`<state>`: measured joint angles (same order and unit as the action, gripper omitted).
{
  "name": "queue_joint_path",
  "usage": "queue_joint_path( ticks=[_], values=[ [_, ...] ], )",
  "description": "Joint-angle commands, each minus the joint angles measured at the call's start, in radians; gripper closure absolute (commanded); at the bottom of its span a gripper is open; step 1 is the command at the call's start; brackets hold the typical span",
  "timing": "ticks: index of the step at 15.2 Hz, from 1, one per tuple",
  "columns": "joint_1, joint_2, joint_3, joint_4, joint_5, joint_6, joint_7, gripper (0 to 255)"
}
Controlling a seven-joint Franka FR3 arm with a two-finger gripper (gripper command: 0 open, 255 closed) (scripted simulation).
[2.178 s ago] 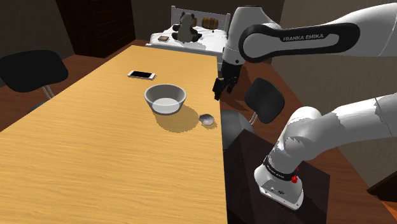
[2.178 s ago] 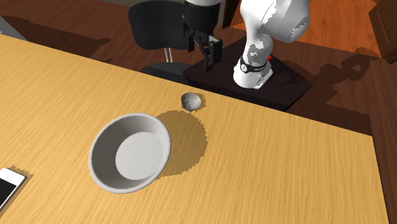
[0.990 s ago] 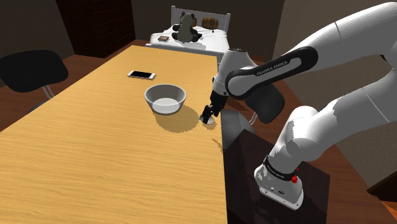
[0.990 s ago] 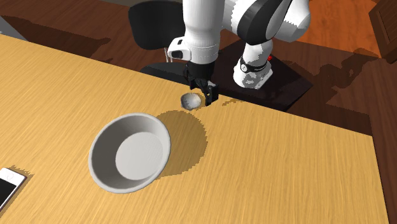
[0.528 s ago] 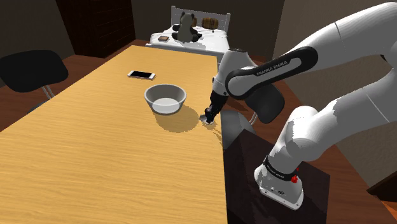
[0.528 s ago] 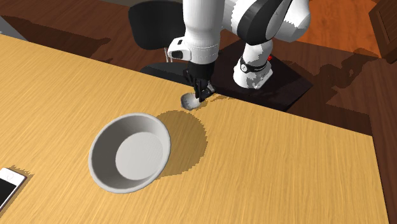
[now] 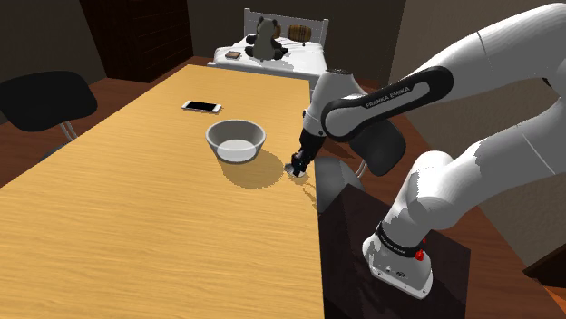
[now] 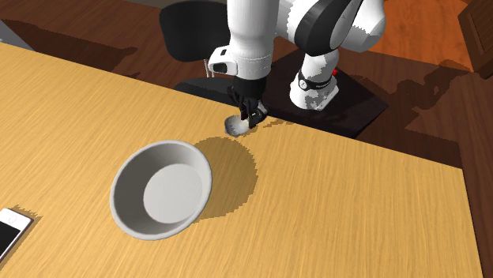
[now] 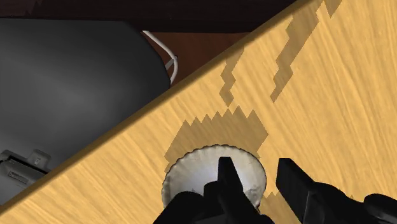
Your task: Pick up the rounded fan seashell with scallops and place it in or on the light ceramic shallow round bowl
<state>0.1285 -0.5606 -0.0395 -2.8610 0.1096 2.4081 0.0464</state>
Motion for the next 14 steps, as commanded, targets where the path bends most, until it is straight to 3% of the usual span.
queue_joint_path(
  ticks=[1, 5, 14],
  values=[
    [0.011, 0.05, -0.025, 0.044, -0.016, -0.002, -0.079, 0],
    [0.075, 0.235, -0.101, 0.228, -0.055, -0.03, -0.377, 0],
    [0.088, 0.327, -0.104, 0.195, -0.028, 0.093, -0.396, 0]
  ],
)
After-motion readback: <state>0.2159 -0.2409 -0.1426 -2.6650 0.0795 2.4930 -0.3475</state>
